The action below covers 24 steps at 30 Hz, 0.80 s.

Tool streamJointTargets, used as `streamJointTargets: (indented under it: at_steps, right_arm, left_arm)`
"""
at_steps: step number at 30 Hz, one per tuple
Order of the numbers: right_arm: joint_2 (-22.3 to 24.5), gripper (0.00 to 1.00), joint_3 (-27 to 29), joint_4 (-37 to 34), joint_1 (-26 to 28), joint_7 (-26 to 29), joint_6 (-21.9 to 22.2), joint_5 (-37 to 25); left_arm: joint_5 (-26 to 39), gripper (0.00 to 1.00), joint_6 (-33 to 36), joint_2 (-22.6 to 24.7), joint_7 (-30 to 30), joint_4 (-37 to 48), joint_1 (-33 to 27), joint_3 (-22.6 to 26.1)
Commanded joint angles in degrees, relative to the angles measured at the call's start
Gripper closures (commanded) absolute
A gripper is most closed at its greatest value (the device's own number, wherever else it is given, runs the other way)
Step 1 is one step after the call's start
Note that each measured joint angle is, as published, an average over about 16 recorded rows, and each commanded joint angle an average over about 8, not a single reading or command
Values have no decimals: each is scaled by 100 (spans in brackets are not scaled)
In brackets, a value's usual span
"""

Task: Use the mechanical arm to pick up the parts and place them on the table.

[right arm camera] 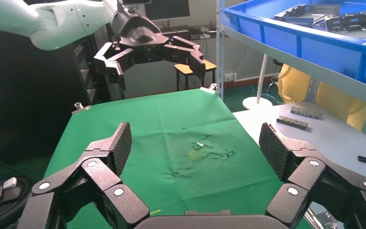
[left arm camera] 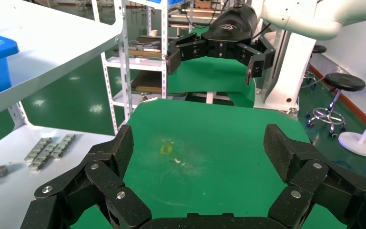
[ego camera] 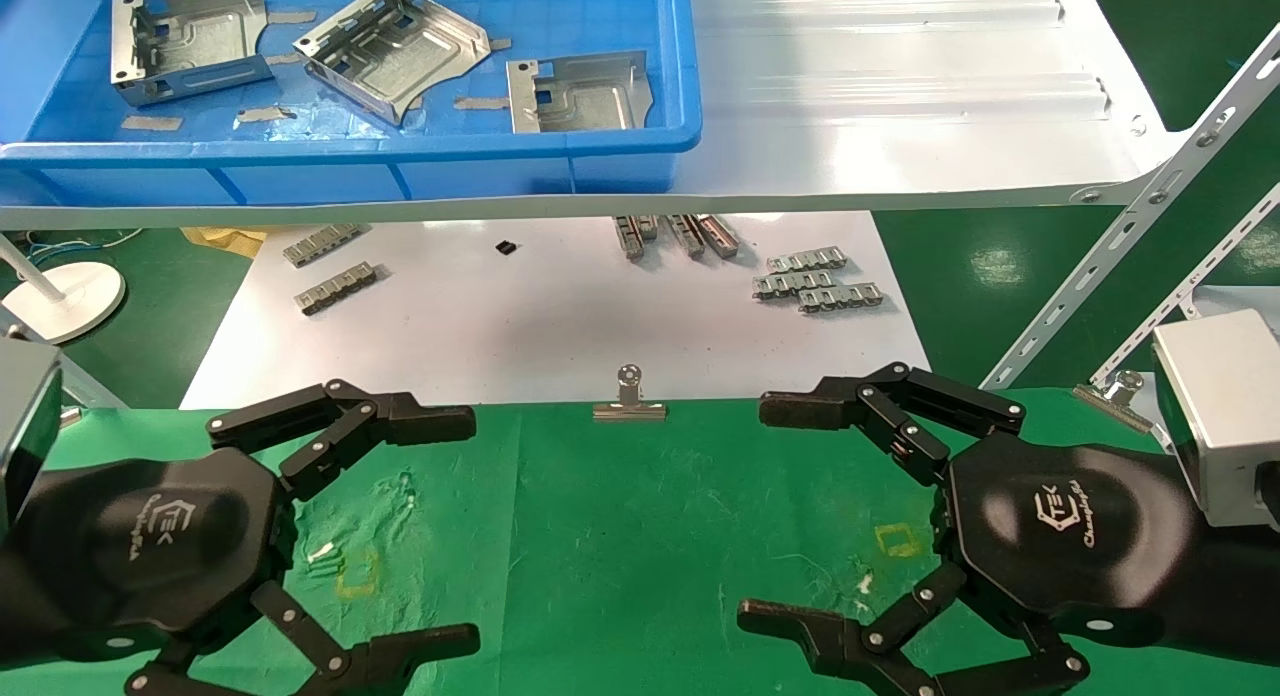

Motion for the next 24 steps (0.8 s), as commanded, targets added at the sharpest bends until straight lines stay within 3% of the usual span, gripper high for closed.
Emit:
streamJointTargets:
  at_steps: [1,24]
  right_arm:
    - [0,100,0,0,0,0,0,0]
    - [0,100,0,0,0,0,0,0]
  left_arm:
    - [0,0,0,0,0,0,0,0]
    - [0,0,0,0,0,0,0,0]
